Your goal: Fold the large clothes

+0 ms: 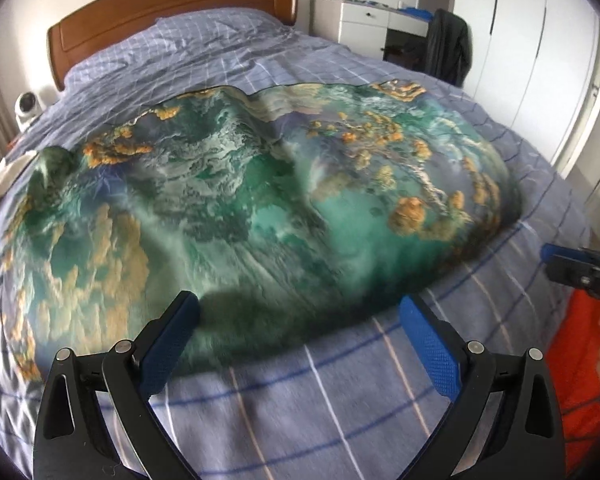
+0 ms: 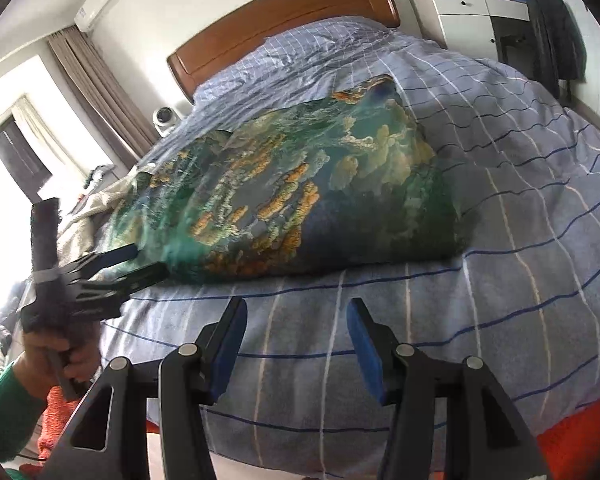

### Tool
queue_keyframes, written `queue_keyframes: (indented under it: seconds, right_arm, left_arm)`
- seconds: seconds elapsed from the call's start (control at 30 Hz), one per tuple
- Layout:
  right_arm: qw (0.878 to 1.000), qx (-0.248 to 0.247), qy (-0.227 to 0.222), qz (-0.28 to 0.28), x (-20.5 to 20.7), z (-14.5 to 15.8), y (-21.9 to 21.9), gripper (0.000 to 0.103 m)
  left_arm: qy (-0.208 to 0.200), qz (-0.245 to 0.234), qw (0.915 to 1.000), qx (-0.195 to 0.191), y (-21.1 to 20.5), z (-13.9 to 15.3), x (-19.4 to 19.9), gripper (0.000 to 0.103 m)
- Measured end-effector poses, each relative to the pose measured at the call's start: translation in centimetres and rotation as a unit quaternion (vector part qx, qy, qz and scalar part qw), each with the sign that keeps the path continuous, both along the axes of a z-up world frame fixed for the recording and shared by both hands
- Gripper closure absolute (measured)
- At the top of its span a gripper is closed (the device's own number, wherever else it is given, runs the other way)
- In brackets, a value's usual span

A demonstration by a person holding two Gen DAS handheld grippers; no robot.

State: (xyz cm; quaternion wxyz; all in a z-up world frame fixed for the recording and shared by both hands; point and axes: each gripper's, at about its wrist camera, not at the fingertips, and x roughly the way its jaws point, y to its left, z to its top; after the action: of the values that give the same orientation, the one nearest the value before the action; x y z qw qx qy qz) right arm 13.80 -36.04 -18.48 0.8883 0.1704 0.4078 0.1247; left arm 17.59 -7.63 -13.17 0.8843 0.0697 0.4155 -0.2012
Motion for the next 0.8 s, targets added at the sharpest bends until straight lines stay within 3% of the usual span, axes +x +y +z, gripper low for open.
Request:
queue_keyframes:
  seconds: [0.33,0.4,0.8]
  right_arm:
    - [0.999,-0.042,-0.004,-0.026,-0.4,0.1,1.0,0.035]
    - [0.998,-0.058,-0.007,-0.029,-0.6,0.1,1.1,0.027]
    - [0.989,-0.135,0.030,-0.055,0.0,-1.0,0.8,0.026]
  left_arm:
    - [0.010,0.035,0.9992,-0.018,2.8,-0.7,-2.2,0.003]
    - [0.015,0.031,0.9994,-0.008,2.9,-1.5,-2.8,0.003]
    - [0.027,0.018,0.9974,0.065,0.8,-5.3,-3.2,0.001]
